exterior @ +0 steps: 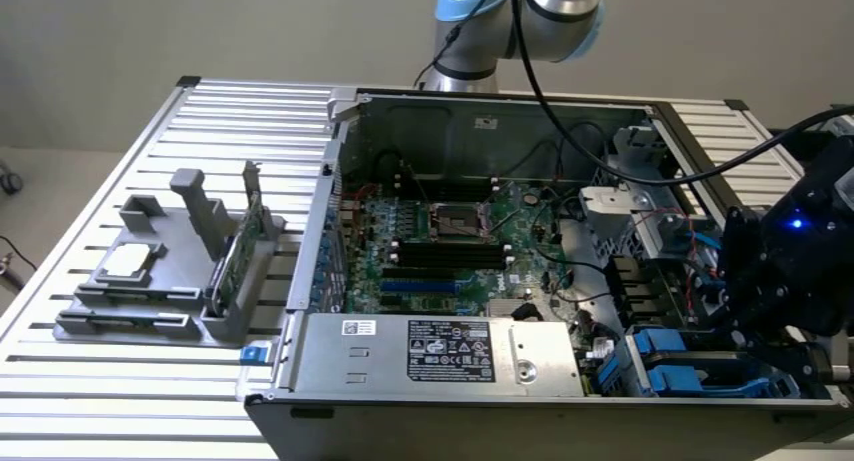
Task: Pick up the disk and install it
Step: 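Insert the first disk wire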
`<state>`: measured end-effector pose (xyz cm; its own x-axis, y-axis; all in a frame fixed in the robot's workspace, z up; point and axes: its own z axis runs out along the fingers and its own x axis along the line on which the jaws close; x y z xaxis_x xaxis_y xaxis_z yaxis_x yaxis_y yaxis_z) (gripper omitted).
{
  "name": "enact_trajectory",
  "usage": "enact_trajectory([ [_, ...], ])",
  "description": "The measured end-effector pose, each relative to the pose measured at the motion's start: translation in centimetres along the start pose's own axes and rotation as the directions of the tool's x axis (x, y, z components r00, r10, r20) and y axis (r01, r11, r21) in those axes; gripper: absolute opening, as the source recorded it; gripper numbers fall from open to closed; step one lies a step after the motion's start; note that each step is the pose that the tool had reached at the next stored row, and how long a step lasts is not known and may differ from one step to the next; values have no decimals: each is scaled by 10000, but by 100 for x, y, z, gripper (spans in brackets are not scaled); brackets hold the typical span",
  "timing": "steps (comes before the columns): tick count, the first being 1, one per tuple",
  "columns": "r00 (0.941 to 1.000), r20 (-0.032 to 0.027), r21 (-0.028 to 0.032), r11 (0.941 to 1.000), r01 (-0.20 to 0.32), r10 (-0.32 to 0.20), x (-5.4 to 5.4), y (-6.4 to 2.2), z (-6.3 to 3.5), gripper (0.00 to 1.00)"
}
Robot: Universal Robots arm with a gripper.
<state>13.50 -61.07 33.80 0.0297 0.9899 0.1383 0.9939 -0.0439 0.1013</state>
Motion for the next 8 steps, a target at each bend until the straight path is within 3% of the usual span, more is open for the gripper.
enact_trajectory([
  [8,10000,-5,-114,9999,14,-14,-2,-21,5,16],
])
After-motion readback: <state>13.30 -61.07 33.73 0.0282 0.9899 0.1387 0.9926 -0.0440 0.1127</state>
